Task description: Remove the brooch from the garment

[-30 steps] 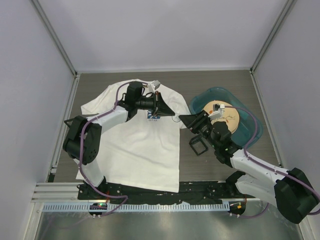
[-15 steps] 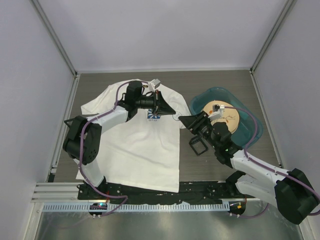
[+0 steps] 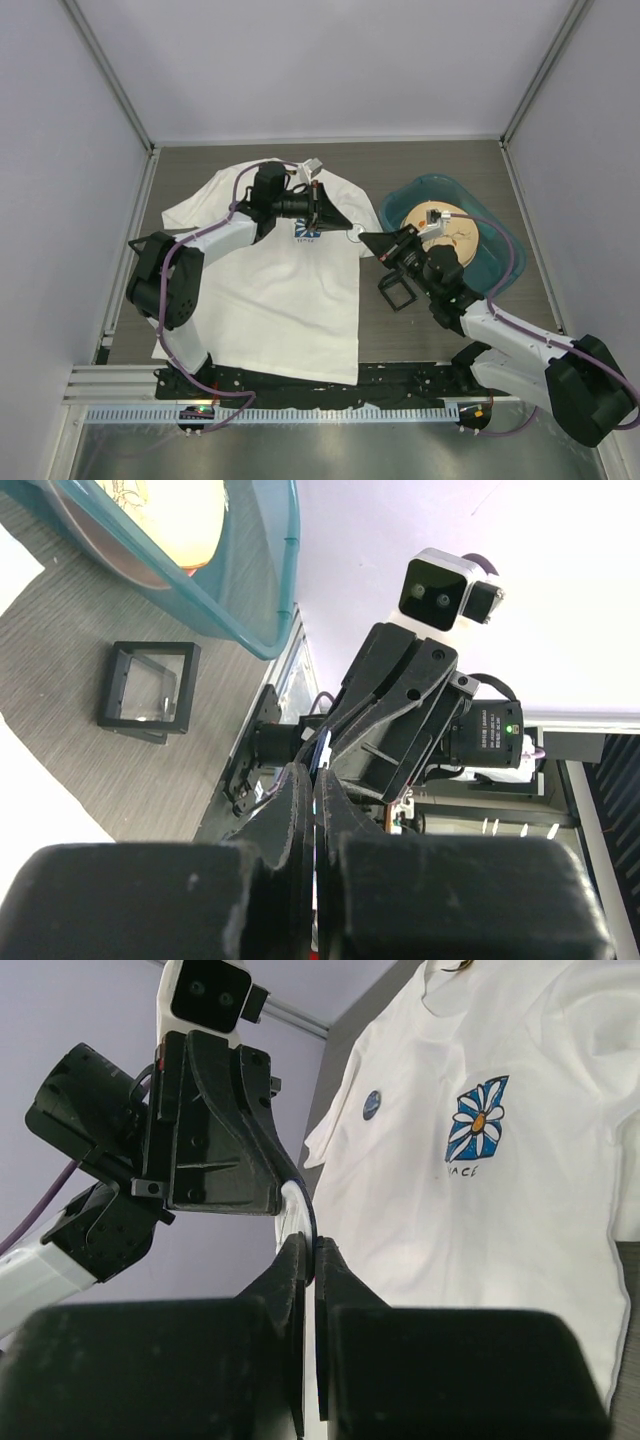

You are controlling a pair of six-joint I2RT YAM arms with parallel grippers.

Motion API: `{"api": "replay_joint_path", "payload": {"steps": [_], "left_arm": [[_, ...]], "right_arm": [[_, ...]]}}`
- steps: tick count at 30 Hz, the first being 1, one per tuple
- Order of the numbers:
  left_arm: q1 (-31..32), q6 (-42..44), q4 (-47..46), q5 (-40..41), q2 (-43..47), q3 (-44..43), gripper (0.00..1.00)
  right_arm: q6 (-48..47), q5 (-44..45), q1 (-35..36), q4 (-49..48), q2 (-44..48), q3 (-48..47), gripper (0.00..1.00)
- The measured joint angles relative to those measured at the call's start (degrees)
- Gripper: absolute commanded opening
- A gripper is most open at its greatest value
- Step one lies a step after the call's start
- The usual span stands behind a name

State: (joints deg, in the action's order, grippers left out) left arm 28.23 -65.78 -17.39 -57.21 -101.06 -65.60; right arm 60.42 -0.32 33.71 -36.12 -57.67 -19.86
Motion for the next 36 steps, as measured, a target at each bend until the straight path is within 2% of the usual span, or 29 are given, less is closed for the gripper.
{"api": "replay_joint_path", "payload": {"steps": [3,4,7,11,15,17,22,29,36], "left_arm": [[0.0,0.9,0.4,0.0,0.0,0.0,0.29],[0.0,1.8,1.3,0.2,0.0,-0.1,0.41],[-0.5,5.7,7.5,0.3,0.0,-1.7,0.52],[-2.6,12.3,16.5,2.7,1.9,-4.4,0.54],[-7.0,18.9,26.4,8.0,5.7,-7.9,0.54],[-8.9,21.2,29.0,10.1,7.3,-9.6,0.55],[-9.2,24.1,32.4,12.7,9.3,-9.9,0.55],[-8.5,24.5,34.6,13.3,9.2,-9.9,0.55],[-8.2,24.2,34.3,13.1,9.0,-9.7,0.55]], "right_arm": [[-0.3,-0.1,-0.4,1.8,0.2,-0.6,0.01],[-1.1,-0.2,-0.4,3.3,0.4,-1.3,0.01],[-5.7,0.5,-0.4,11.8,2.1,-4.3,0.01],[-13.3,3.5,-0.4,27.3,5.7,-9.9,0.01],[-19.3,8.5,1.7,47.8,6.6,-21.1,0.01],[-20.3,14.0,5.7,58.2,5.3,-28.2,0.01],[-17.7,22.4,20.5,75.3,2.3,-34.9,0.01],[-12.2,31.3,27.9,94.1,-9.6,-35.3,0.01],[-11.7,37.4,26.5,98.4,-13.3,-35.3,0.01]]}}
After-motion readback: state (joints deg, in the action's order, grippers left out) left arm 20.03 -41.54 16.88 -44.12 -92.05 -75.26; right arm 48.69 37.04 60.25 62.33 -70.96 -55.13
